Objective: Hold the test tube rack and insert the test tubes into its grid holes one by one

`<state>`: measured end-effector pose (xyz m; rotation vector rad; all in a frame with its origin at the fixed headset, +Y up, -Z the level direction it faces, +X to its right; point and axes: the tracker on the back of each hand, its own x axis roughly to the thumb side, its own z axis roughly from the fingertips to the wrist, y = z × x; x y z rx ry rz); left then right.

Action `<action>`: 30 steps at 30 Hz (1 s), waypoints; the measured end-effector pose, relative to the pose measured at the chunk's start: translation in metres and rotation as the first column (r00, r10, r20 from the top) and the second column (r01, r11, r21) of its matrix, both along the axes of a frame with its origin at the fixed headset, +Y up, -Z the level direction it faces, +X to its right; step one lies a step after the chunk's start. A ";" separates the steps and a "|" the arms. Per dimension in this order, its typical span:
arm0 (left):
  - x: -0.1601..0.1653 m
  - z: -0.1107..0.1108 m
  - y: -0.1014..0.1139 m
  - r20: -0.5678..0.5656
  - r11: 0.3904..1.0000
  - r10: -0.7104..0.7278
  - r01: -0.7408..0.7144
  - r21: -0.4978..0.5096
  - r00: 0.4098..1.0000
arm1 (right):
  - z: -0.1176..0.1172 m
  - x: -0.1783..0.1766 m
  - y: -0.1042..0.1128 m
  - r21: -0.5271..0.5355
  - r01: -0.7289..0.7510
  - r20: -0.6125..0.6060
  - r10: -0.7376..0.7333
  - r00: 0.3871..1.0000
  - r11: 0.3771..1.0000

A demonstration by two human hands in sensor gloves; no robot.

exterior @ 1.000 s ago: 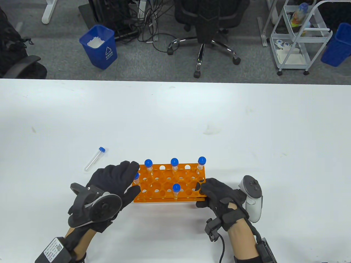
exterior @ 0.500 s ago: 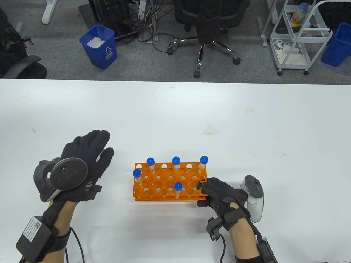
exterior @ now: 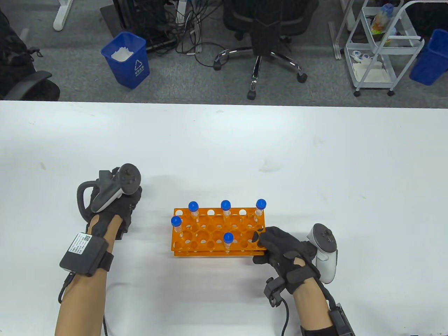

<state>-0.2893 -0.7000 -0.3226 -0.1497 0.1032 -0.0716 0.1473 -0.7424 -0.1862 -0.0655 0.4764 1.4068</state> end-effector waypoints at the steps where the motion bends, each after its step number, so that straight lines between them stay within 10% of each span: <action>1: -0.001 -0.002 -0.005 -0.005 1.000 -0.010 0.010 -0.019 1.000 | 0.000 0.000 0.000 0.000 -0.001 -0.001 0.001 1.000 1.000; 15: -0.004 -0.020 -0.046 -0.046 0.982 -0.126 0.118 -0.150 0.991 | -0.001 -0.001 -0.001 0.003 -0.006 -0.005 0.006 1.000 1.000; 30: -0.006 -0.014 -0.037 -0.042 0.994 -0.111 0.112 0.020 0.993 | -0.001 -0.001 -0.002 -0.001 -0.010 -0.002 0.010 1.000 1.000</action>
